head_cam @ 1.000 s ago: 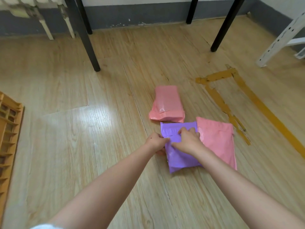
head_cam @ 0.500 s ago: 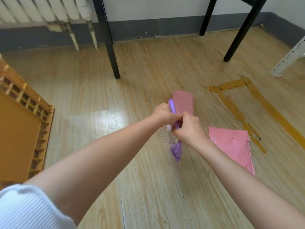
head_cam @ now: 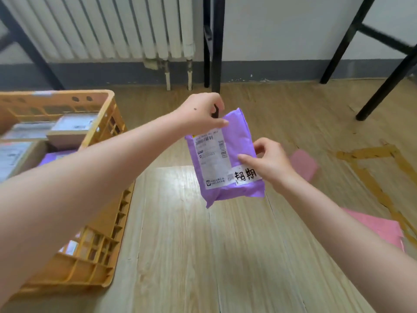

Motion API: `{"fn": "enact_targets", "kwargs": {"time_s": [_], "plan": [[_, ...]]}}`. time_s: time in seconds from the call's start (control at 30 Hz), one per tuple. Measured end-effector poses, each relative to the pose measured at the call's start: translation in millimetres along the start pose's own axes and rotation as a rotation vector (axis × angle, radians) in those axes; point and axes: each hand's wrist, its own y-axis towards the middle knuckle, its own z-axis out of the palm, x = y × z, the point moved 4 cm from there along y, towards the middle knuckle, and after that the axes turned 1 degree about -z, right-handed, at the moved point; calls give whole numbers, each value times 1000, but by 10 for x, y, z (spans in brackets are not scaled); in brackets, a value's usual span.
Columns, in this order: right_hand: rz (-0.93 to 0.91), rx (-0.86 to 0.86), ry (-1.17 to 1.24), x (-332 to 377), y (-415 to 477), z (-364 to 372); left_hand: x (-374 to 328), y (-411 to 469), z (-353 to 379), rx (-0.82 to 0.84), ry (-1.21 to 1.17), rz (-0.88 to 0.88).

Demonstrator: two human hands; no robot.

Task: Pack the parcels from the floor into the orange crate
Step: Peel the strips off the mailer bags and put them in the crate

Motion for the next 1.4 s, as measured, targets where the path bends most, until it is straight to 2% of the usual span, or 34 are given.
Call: {"fn": "enact_targets", "kwargs": {"time_s": [0.13, 0.33, 0.5, 0.6, 0.73, 0.83, 0.93, 1.1, 1.17, 1.4], "plan": [[-134, 75, 30, 711, 106, 242, 584, -382, -519, -74, -106, -81], [-297, 189, 40, 1778, 189, 777, 1288, -978, -1388, -280, -347, -174], [-388, 285, 83, 2538, 185, 1490, 1940, -1558, -1953, -445, -391, -293], [-440, 356, 51, 2855, 139, 2023, 2390, -1960, -2130, -500, -425, -381], [-503, 455, -128, 3011, -15, 2719, 3045, -2530, -2056, -510, -543, -577], [-544, 607, -389, 2955, -185, 3206, 3428, -2877, -1870, -372, -566, -746], [-599, 748, -631, 2867, -357, 3560, 3679, -3097, -1662, -174, -484, -849], [-583, 969, -966, 2619, -518, 3928, 3861, -3174, -1292, 219, -288, -898], [-585, 1046, -1088, 2494, -556, 4065, 3883, -3161, -1165, 340, -283, -916], [-548, 1195, -1390, 2297, -482, 4325, 3944, -3007, -925, 504, -322, -966]]}}
